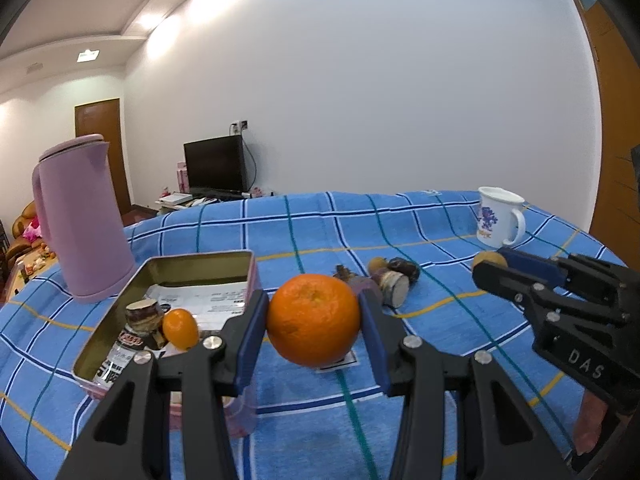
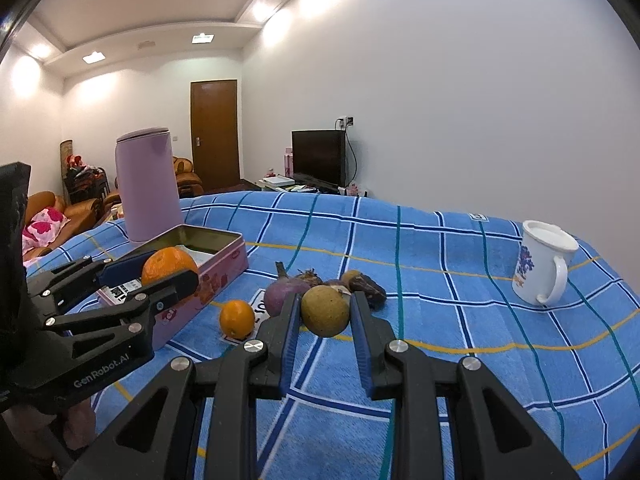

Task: Organize fruits
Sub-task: 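Carry the orange and small brown fruit over the pink tin tray with both tools, then open the left tool dropping the orange into the tray while the right tool releases the brown fruit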

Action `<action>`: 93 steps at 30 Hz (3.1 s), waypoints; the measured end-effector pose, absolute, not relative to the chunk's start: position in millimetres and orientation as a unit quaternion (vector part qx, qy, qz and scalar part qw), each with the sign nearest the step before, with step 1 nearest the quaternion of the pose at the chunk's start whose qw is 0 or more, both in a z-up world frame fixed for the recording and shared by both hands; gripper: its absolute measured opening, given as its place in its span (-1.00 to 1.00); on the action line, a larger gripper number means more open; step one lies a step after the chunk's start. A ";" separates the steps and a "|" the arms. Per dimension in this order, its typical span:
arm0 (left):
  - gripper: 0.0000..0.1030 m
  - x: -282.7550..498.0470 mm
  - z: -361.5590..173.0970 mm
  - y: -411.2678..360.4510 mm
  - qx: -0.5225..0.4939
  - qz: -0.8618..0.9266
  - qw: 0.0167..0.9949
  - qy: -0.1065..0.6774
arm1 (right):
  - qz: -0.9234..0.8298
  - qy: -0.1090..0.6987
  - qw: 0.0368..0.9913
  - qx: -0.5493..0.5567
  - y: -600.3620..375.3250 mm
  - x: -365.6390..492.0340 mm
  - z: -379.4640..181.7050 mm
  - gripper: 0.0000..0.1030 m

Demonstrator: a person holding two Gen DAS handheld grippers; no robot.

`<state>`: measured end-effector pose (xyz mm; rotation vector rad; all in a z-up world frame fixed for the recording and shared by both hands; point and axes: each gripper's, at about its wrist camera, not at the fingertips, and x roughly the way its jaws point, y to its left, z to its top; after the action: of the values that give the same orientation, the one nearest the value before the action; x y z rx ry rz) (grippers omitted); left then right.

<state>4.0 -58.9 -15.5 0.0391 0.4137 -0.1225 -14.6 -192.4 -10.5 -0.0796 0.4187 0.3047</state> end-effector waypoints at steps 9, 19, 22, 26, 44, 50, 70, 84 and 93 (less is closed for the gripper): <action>-0.08 8.2 -13.1 -39.8 0.009 -0.042 0.976 0.212 | 0.167 0.205 0.962 -0.060 -171.6 -10.1 1.2 -0.47; -0.08 13.7 -11.8 -10.0 -0.001 -0.010 0.974 0.225 | 0.192 0.202 0.958 -0.074 -145.0 -2.2 16.0 -0.47; -0.08 14.7 -10.9 0.8 -0.003 0.000 0.974 0.227 | 0.202 0.201 0.955 -0.078 -135.2 1.9 20.9 -0.47; -0.08 17.5 -10.4 14.8 -0.004 0.016 0.972 0.232 | 0.215 0.200 0.952 -0.081 -123.9 7.2 24.9 -0.47; -0.08 33.4 -14.4 71.9 -0.010 0.063 0.961 0.269 | 0.270 0.224 0.932 -0.093 -65.7 29.8 18.9 -0.47; -0.08 39.8 -21.1 82.0 -0.020 0.061 0.955 0.289 | 0.285 0.240 0.923 -0.096 -48.8 36.0 7.5 -0.47; -0.08 54.2 -35.4 92.0 -0.020 0.049 0.944 0.326 | 0.311 0.291 0.899 -0.108 -16.7 45.8 -25.5 -0.47; -0.07 56.4 -38.7 91.2 -0.009 0.046 0.942 0.333 | 0.316 0.304 0.891 -0.116 -12.7 46.6 -32.1 -0.47; 0.03 53.1 -34.3 87.4 -0.011 0.035 0.944 0.327 | 0.318 0.310 0.887 -0.123 -9.3 47.4 -35.5 -0.37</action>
<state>53.1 87.4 -34.3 -0.0222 0.6666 0.0710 47.4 -9.3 -35.5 -0.2552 0.6440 0.6618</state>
